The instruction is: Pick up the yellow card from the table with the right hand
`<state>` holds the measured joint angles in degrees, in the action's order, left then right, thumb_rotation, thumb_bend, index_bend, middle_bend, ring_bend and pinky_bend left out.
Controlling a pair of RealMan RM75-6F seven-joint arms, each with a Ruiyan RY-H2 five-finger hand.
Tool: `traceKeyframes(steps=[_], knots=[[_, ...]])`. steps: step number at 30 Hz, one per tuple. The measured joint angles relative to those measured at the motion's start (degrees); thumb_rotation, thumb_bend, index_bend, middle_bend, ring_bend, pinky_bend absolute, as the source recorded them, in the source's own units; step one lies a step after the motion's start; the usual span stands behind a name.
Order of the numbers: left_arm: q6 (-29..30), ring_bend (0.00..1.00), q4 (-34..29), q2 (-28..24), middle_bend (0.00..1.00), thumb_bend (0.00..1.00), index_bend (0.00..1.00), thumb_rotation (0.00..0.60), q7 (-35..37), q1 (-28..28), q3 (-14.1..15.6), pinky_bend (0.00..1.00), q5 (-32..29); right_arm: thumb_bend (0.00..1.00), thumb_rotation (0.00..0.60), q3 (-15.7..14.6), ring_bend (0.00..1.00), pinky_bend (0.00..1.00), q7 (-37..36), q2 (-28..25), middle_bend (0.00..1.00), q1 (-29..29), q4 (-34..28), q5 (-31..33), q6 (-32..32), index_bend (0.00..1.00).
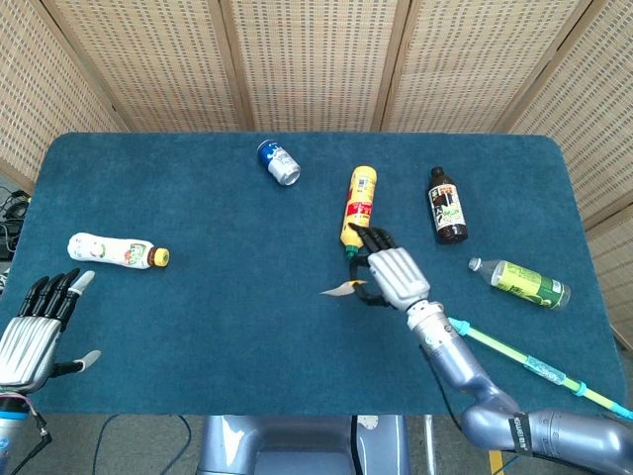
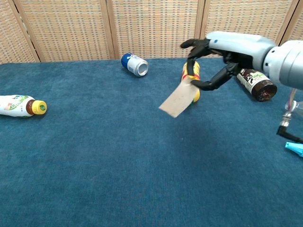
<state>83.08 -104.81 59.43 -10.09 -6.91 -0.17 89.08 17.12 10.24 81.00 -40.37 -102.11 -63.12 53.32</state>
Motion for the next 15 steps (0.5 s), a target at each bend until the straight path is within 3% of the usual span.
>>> traceKeyframes(steps=[7, 15], knots=[[0.19, 0.00, 0.03, -0.41, 0.00, 0.00, 0.00, 0.600, 1.02, 0.10, 0.07, 0.00, 0.29, 0.67, 0.600, 1.23, 0.00, 0.00, -4.03, 2.69, 0.04, -3.90, -4.79, 8.12, -4.48, 0.77], [0.39, 0.00, -0.16, -1.04, 0.00, 0.00, 0.00, 0.600, 2.00, 0.35, 0.55, 0.00, 1.15, 0.67, 0.600, 0.29, 0.00, 0.00, -2.28, 6.51, 0.04, -6.32, -5.60, 11.40, -2.45, 0.77]])
